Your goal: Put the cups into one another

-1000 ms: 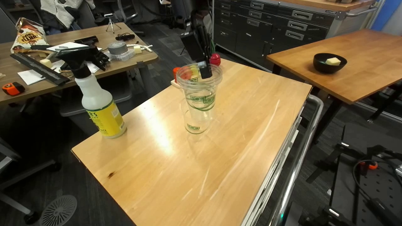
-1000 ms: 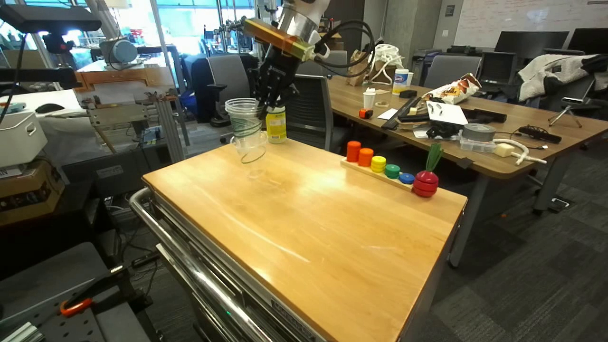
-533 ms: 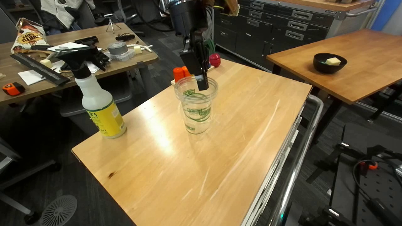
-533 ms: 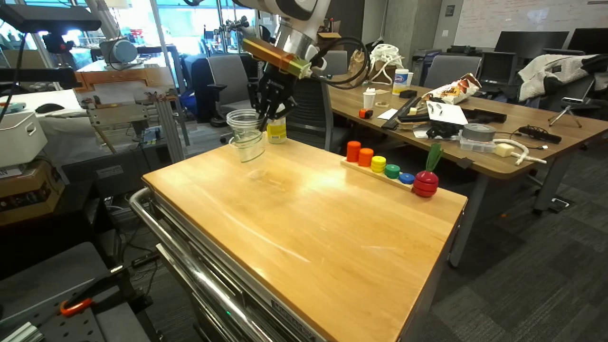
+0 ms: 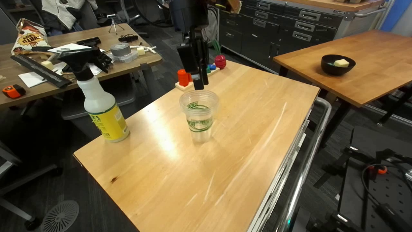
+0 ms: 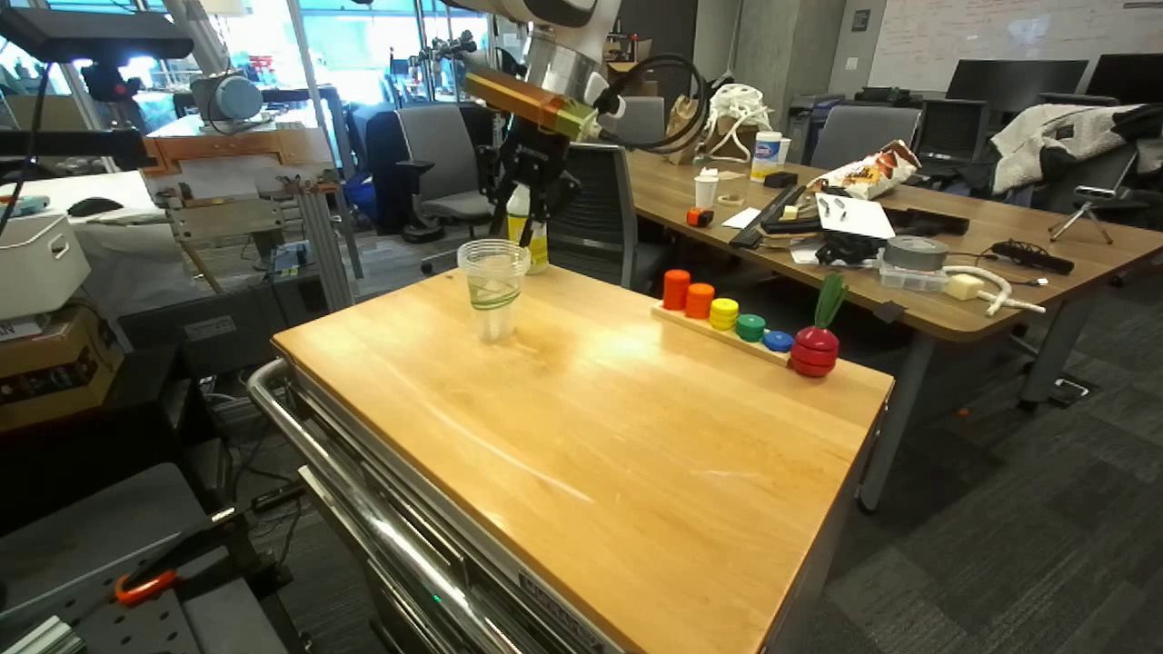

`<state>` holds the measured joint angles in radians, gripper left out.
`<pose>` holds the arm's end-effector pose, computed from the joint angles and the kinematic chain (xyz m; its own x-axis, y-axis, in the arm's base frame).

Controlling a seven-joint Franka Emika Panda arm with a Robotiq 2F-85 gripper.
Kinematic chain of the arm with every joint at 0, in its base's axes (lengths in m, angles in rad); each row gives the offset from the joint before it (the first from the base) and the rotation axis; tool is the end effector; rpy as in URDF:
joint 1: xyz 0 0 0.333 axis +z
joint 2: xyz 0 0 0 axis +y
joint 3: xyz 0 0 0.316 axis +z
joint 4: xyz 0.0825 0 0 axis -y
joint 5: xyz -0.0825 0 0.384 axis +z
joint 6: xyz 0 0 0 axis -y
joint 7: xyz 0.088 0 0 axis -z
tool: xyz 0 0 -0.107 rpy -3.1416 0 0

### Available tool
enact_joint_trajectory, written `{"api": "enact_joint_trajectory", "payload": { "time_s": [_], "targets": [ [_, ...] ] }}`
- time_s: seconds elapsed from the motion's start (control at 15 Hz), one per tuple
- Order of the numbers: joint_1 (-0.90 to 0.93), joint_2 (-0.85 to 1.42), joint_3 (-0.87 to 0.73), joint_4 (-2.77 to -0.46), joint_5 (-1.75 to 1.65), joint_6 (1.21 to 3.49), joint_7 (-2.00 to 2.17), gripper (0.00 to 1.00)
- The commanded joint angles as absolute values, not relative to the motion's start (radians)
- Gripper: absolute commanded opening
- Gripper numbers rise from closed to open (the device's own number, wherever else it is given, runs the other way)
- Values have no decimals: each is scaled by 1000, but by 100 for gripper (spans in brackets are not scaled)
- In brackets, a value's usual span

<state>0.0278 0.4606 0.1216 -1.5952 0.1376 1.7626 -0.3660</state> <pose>0.6386 0.0993 0.3488 0.8615 0.4636 -0.2071 0.4063 -0.8740 -0.2665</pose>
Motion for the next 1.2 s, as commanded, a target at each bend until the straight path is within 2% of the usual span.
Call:
{"api": "enact_joint_trajectory", "payload": {
  "time_s": [0.0,0.2,0.27,1.13],
  "targets": [
    [26,394,118,-1640,108,1817,-387,75],
    [40,378,96,-1622,43,1799,-326,97],
    [47,367,85,-1610,4,1789,-295,100],
    [26,135,5,-1564,-20,1840,220,100]
  ]
}}
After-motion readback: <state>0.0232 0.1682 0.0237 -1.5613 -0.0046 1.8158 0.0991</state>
